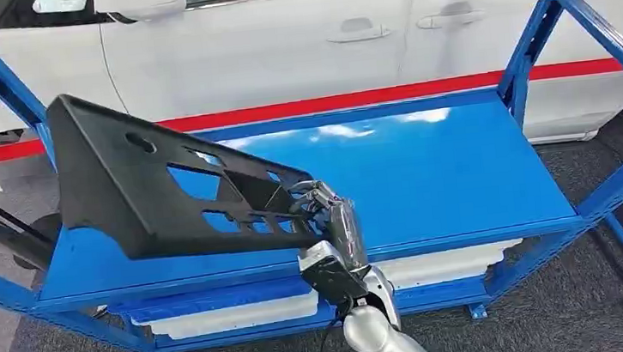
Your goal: Take the parts from the cabinet and place them on the table.
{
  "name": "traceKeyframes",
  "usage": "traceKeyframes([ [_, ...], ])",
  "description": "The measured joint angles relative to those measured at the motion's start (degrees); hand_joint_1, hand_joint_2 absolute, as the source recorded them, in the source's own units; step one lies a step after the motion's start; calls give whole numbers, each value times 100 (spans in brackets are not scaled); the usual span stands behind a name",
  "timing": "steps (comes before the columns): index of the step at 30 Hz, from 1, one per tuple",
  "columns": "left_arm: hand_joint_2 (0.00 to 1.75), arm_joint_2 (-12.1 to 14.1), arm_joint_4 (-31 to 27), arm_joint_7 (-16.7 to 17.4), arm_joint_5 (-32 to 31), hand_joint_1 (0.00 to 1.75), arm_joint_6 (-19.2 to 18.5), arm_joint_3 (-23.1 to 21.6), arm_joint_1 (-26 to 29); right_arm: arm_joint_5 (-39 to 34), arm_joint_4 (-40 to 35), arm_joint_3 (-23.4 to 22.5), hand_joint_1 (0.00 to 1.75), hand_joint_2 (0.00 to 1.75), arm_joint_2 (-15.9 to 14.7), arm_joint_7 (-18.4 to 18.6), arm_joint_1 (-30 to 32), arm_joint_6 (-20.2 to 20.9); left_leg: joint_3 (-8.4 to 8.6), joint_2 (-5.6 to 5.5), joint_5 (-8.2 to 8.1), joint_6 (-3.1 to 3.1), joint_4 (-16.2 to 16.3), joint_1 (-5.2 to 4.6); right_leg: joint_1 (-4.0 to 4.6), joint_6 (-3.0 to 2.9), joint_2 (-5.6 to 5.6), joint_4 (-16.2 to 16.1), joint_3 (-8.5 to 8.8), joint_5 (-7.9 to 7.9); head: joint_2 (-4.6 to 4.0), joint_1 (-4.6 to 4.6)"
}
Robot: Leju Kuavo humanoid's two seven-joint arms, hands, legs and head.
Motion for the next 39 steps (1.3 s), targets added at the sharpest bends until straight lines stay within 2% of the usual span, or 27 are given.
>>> traceKeyframes([
  [1,0,0,0,-4,0,0,-2,4,-1,-22,-122,24,175,175,-22,-18,25,4,126,3,-48,26,-256,-6,6,22,-1,14,-10,-19,0,2],
  [2,0,0,0,-13,0,0,-2,11,-10,-33,-250,41,175,175,-46,-26,50,4,151,-7,-63,50,-342,-38,41,52,6,58,-48,-25,0,0],
  [5,0,2,0,-17,4,0,0,17,5,-70,-483,81,175,175,-98,-59,135,4,102,-30,-51,127,-313,-54,21,137,-1,27,-62,0,0,0],
  [6,0,-2,0,-22,4,0,0,22,1,-183,-561,94,175,175,-120,-159,153,4,130,-25,-7,192,-380,-1,25,180,2,58,-79,-42,0,0],
  [7,0,-4,0,-33,11,0,4,24,-5,-341,-673,98,175,175,-142,-289,187,4,138,-27,5,215,-399,-6,4,212,14,181,-117,-137,0,2],
  [8,0,-9,0,-39,26,0,18,28,-11,-491,-833,98,175,175,-172,-386,229,24,132,-26,5,257,-399,-6,0,234,18,513,-273,-354,0,0],
  [10,0,-11,0,-54,72,0,37,41,-7,-706,-1156,100,175,175,-271,-442,349,103,123,-27,1,271,-397,-10,-16,278,18,1441,-733,-782,0,0],
  [11,0,-9,0,-83,107,0,53,59,3,-843,-1369,100,175,175,-330,-444,426,172,123,-29,-3,274,-394,-11,-18,292,17,1812,-938,-867,0,0],
  [12,0,-7,0,-100,125,0,61,78,5,-930,-1500,100,175,175,-375,-444,488,218,128,-33,-8,273,-393,-11,-24,296,17,1870,-992,-815,0,2],
  [13,0,-7,0,-118,129,0,77,98,5,-1006,-1615,100,175,175,-413,-446,564,258,138,-44,-17,268,-389,-11,-33,295,17,1651,-918,-612,0,2],
  [16,0,-15,0,-186,166,0,120,127,3,-1279,-2013,100,175,175,-501,-525,673,411,188,-55,-71,227,-363,-11,-50,251,14,191,-210,122,0,2],
  [17,0,-15,0,-184,164,0,125,129,3,-1364,-2089,100,175,175,-527,-557,699,457,175,-56,-90,192,-355,-41,-19,228,20,89,-160,19,0,2],
  [21,0,7,0,-403,297,0,17,186,25,-1828,-2238,98,175,175,-586,-588,938,667,207,-56,-95,66,-394,-39,9,108,32,64,-171,38,0,2],
  [22,0,44,0,-452,315,0,-26,203,31,-1875,-2240,94,175,175,-590,-616,997,697,187,-50,-150,25,-353,-29,-43,52,22,6,-137,70,0,0],
  [23,0,83,0,-489,356,0,-50,240,65,-1865,-2240,92,175,175,-599,-666,1074,713,144,-42,-275,4,-187,-25,-40,13,19,-2,-117,60,0,0],
  [24,0,96,0,-509,374,0,-61,269,90,-1842,-2240,92,175,175,-605,-715,1153,739,-21,-42,-502,-11,186,-24,-40,-20,15,-1,-111,53,0,0],
  [26,0,140,0,-522,437,0,-28,323,131,-1818,-2233,89,175,175,-636,-800,1357,859,-486,-42,-932,-37,1137,-22,-20,-40,2,4,-110,39,0,0],
  [27,0,149,0,-527,468,0,-4,339,152,-1816,-2224,85,175,175,-647,-842,1477,925,-660,-42,-1012,-42,1473,-22,-10,-48,0,7,-110,33,0,0],
  [28,0,168,0,-527,505,0,18,389,176,-1816,-2205,72,175,175,-667,-894,1620,1045,-709,-41,-941,-32,1533,-22,0,-52,1,9,-100,24,0,0],
  [29,0,177,0,-529,542,0,31,429,192,-1816,-2185,52,175,175,-680,-938,1736,1128,-596,-41,-733,-11,1265,-24,7,-50,6,10,-83,14,0,0],
  [31,0,192,0,-542,581,0,31,470,200,-1816,-2168,2,175,175,-688,-997,1927,1257,-115,-41,-205,53,267,-35,20,-34,12,22,-41,-1,0,0],
  [32,0,199,0,-542,612,0,20,509,198,-1805,-2159,-31,175,175,-688,-1064,2019,1377,125,-42,-53,109,-257,-47,19,-24,14,36,-34,-11,0,0],
  [33,0,203,0,-542,623,0,15,544,190,-1788,-2150,-63,175,175,-690,-1101,2083,1449,174,-44,-79,116,-331,-76,73,10,16,74,-63,-21,0,0],
  [36,0,205,0,-503,645,0,2,599,204,-1705,-2124,-140,175,175,-721,-1169,2245,1615,129,-55,-44,148,-312,-99,34,94,13,53,-73,21,0,2],
  [37,0,201,0,-481,645,0,2,608,210,-1668,-2124,-157,175,175,-723,-1167,2277,1650,129,-52,8,209,-387,-51,67,132,20,55,-76,32,0,0],
  [38,0,199,2,-468,645,0,2,621,207,-1628,-2113,-177,175,175,-732,-1167,2300,1683,130,-19,55,242,-419,-34,38,160,30,143,-106,-109,0,0],
  [39,0,199,2,-463,641,0,2,632,190,-1604,-2104,-188,175,175,-739,-1167,2313,1711,93,-15,85,290,-430,-30,35,180,24,386,-200,-368,0,2],
])
